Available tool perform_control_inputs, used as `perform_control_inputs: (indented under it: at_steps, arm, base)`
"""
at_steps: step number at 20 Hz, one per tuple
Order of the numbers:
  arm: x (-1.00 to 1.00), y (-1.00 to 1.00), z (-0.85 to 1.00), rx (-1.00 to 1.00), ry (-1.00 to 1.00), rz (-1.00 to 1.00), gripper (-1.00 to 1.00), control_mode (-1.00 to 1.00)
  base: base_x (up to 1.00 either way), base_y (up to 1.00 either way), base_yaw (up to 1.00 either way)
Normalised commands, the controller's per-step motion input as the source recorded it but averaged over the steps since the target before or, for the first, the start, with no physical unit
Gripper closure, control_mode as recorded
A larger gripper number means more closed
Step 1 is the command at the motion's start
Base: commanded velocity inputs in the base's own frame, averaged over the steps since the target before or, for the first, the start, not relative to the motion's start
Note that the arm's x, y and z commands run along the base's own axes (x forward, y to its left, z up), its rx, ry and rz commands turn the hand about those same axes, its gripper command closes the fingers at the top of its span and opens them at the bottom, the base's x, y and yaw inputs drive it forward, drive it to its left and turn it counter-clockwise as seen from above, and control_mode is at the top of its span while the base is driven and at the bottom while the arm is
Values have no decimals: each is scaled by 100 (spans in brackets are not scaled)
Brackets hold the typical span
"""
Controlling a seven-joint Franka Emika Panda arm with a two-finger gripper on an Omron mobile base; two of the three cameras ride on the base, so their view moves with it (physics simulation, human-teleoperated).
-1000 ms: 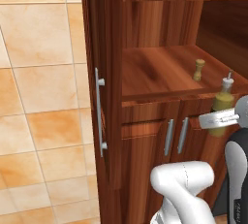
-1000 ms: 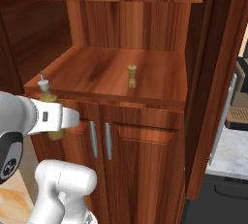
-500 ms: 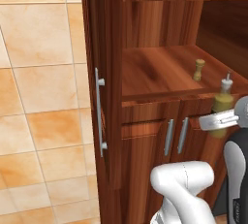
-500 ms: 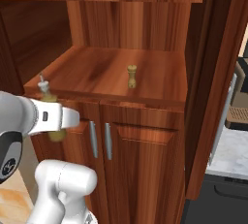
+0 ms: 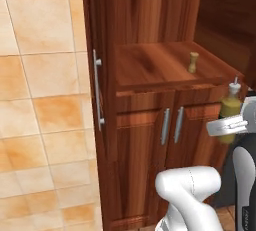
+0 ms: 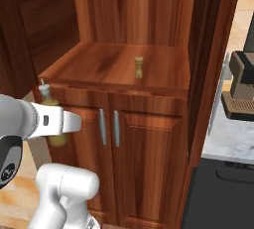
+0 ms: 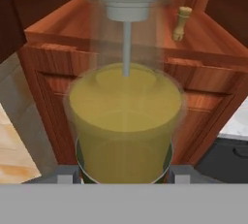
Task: Retrieve the bottle and the shaker from the cabinet and place them next to the mixing bowl on the counter. Then add garlic from the fridge to the mixing bowl.
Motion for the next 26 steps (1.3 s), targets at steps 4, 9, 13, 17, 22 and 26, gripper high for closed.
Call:
perform_control_inputs:
  at_steps: [4,9,13,17,22,26]
  arm:
    - [0,0,0,0,0,0,100,100]
    - [0,0,0,0,0,0,100,100]
    - [0,0,0,0,0,0,100,100]
    - [0,0,0,0,0,0,100,100]
    - [0,0,0,0,0,0,100,100]
    - [0,0,0,0,0,0,100,100]
  base:
    - [-73,-2,-4]
    - [-73,-16,-7]
    - [-58,-31,-6]
    - [-29,-95,0]
    - [0,-100,0]
    - [5,-100,2]
